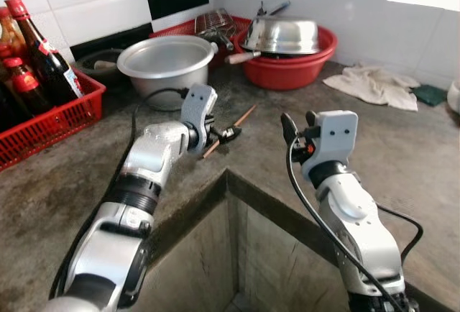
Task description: Kitchen organization
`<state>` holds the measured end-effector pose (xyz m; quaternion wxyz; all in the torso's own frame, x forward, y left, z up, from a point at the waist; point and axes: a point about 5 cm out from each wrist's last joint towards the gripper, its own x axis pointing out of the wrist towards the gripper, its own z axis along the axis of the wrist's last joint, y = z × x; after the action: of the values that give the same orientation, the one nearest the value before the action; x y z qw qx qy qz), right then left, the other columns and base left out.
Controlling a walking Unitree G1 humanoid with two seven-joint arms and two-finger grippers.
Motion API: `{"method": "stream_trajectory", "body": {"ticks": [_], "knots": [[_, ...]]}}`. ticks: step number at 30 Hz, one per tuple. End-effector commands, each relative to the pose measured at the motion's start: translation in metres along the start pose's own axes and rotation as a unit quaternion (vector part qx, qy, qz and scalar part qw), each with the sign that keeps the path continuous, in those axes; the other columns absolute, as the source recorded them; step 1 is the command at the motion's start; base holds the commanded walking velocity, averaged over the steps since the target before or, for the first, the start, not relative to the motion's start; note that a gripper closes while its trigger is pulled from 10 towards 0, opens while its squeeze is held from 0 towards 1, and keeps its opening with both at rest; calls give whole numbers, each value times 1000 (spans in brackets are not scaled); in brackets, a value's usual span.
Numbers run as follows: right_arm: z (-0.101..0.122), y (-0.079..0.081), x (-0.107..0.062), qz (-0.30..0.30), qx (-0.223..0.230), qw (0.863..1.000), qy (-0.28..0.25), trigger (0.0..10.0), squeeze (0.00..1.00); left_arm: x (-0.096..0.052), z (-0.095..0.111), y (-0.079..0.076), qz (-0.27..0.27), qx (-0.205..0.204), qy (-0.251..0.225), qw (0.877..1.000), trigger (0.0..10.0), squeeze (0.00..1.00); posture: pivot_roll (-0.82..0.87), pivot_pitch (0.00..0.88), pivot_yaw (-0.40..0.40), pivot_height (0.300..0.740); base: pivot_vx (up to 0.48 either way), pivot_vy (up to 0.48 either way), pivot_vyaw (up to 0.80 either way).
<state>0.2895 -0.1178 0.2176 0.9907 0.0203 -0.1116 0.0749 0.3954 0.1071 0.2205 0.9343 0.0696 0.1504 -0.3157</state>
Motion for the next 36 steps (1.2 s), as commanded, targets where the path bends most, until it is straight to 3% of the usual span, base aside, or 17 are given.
{"method": "stream_trajectory", "body": {"ticks": [1, 3, 10, 17, 27, 36], "knots": [[3, -1, 2, -7, 5, 1000, -3, 10000, 0, 0, -2, 8, 9, 26, 28, 999, 10000, 0, 101, 32, 32, 740, 0, 0, 0], [3, -1, 2, -10, 6, 1000, -3, 10000, 0, 1, -1, 11, 18, 48, 44, 998, 10000, 0, 103, 35, 35, 740, 0, 0, 0], [1, 0, 1, -15, 10, 1000, 2, 10000, 0, 5, -2, 13, 12, 45, 69, 997, 10000, 0, 102, 42, 45, 740, 0, 0, 0], [1, -1, 1, -22, 13, 1000, 3, 10000, 0, 11, 2, 5, -22, 37, 82, 996, 10000, 0, 102, 54, 53, 740, 0, 0, 0], [2, 0, 1, -27, 16, 1000, 3, 10000, 0, 14, 1, 3, -14, 76, 127, 989, 10000, 0, 103, 58, 66, 740, 0, 0, 0], [1, -1, -1, -30, 11, 999, 5, 10000, 0, 17, -9, -1, -22, 63, 145, 987, 10000, 0, 98, 66, 70, 740, 0, 0, 0]]}}
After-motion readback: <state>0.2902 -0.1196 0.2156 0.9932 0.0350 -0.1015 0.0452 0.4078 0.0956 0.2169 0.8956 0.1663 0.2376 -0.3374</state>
